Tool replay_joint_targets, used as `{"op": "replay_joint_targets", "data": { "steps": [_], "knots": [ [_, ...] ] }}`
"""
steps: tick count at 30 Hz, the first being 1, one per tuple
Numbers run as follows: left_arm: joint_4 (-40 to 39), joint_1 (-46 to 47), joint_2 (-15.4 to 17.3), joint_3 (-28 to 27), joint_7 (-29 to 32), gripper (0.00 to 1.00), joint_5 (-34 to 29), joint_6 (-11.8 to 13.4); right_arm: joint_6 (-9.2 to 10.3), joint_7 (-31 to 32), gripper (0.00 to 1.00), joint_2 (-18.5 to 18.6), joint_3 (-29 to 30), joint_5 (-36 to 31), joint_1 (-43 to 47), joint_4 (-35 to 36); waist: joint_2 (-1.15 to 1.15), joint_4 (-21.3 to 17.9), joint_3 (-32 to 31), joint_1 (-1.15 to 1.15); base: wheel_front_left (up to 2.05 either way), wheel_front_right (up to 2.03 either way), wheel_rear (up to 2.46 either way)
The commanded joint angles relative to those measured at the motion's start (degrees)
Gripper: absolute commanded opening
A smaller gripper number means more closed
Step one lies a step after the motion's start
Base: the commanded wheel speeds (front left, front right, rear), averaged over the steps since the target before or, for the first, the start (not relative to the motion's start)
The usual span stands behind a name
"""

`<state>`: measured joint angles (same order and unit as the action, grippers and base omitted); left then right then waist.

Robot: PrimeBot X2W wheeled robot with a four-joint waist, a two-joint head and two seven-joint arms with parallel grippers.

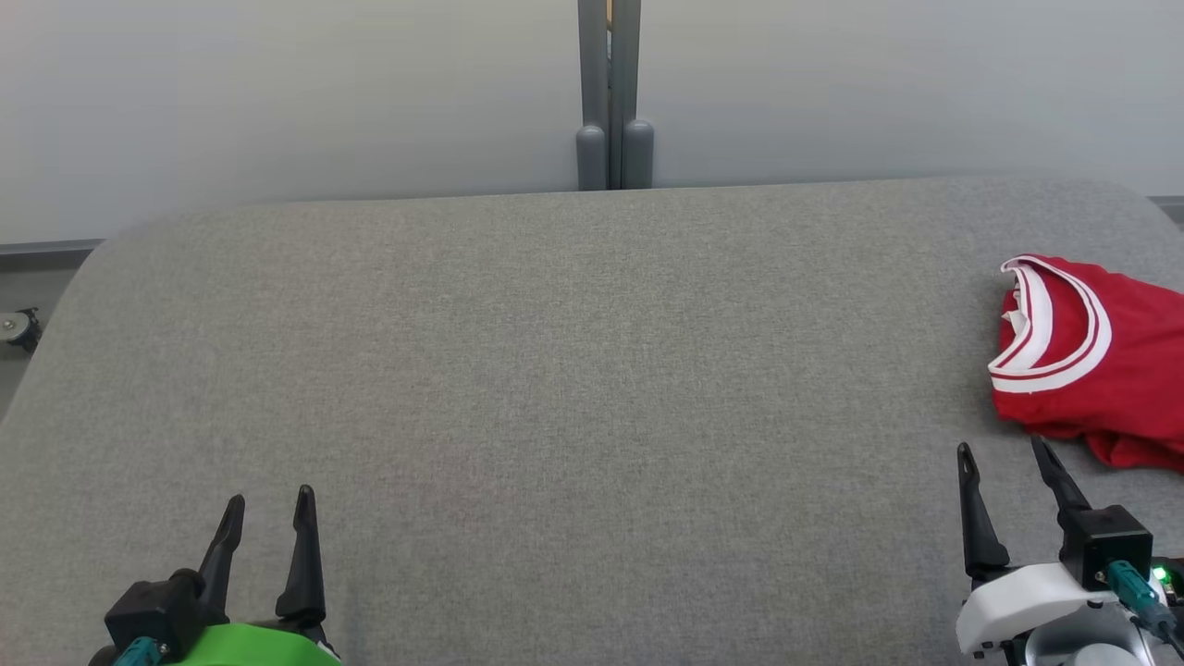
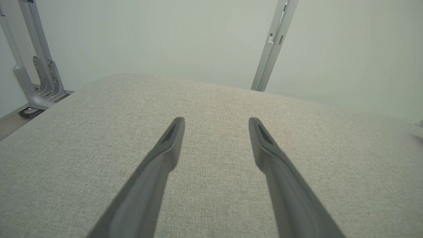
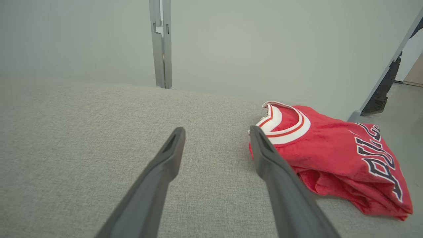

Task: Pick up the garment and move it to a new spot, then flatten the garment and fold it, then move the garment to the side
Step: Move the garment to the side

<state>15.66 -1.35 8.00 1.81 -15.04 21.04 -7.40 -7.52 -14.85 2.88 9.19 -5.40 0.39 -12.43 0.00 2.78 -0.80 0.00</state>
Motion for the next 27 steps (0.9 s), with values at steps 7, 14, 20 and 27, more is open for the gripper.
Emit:
{"op": "replay_joint_targets", "data": {
  "steps": [7, 14, 20, 27],
  "knots": [
    [0.5, -0.2, -0.3, 0.1, -0.1, 1.0, -0.7, -0.2, 0.07, -0.4, 1.0, 0.1, 0.3, 2.8, 2.5, -0.1, 0.0, -0.4, -0.9, 0.0, 0.0, 0.0, 0.0],
    [0.7, -0.3, -0.3, 0.4, -0.1, 1.0, -1.1, -0.2, 0.07, -0.4, 1.0, 0.1, 0.7, 3.2, 3.0, -0.3, 0.0, -0.3, -1.4, 0.0, 0.0, 0.0, 0.0],
    [0.8, -0.4, -0.1, 0.4, -0.1, 1.0, -1.1, -0.2, 0.07, -0.4, 1.0, 0.1, 0.7, 3.5, 2.4, -0.4, 0.0, -0.5, -1.3, 0.0, 0.0, 0.0, 0.0],
    [0.7, -0.5, -0.2, 0.5, -0.1, 1.0, -0.9, -0.2, 0.07, -0.4, 1.0, 0.1, 0.9, 3.2, 2.5, -0.7, 0.0, -0.5, -1.2, 0.0, 0.0, 0.0, 0.0]
  ]
}}
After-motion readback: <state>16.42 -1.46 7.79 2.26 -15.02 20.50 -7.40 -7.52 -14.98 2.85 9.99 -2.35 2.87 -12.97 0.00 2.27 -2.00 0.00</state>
